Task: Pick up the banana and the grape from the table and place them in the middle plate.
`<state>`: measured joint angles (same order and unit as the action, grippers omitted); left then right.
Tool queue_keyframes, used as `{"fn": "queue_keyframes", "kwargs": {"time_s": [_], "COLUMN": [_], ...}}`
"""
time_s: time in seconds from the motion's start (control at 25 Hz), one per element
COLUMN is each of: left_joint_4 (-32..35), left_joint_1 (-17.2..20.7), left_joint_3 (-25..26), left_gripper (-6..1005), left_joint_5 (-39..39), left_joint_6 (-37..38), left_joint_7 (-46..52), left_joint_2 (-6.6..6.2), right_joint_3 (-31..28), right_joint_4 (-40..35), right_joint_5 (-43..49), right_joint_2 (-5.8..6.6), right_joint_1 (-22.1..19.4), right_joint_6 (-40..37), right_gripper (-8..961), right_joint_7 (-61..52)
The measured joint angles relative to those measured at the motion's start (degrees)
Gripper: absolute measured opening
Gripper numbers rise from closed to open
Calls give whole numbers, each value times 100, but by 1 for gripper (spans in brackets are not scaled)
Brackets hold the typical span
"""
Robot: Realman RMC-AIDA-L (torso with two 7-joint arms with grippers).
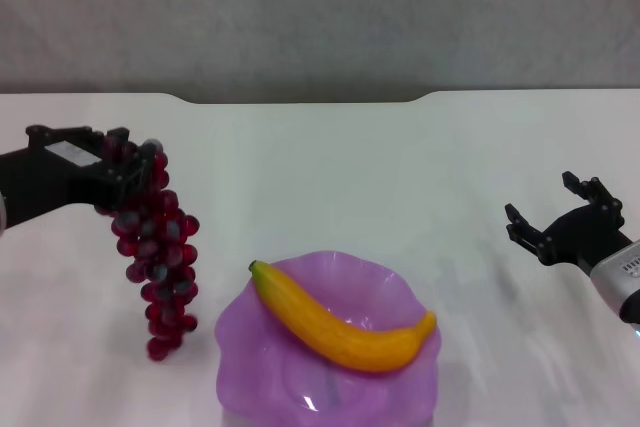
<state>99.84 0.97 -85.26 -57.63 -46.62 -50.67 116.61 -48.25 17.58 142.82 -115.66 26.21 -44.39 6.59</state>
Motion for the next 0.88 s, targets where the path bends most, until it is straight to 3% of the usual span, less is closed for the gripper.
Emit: {"fn": "queue_keyframes", "kwargs": {"time_s": [0.64, 0.88], "left_joint_4": [470, 529], "left_joint_1": [838, 1096], "left_joint_3": [160, 30], "left_gripper": [296, 292], "left_joint_5": [-2788, -3725], "left_joint_6": [109, -261], "left_joint_7": [-2557, -3225], "left_joint_2": [27, 24], "right_joint_3": [0, -1], "right_joint_4": [-23, -61], "right_joint_5": [0, -2], "right_joint_2": [0, 0], "right_joint_1": [-10, 1], "right_joint_6": [9, 40], "right_gripper": [878, 878], "right_joint_7": [0, 0]}}
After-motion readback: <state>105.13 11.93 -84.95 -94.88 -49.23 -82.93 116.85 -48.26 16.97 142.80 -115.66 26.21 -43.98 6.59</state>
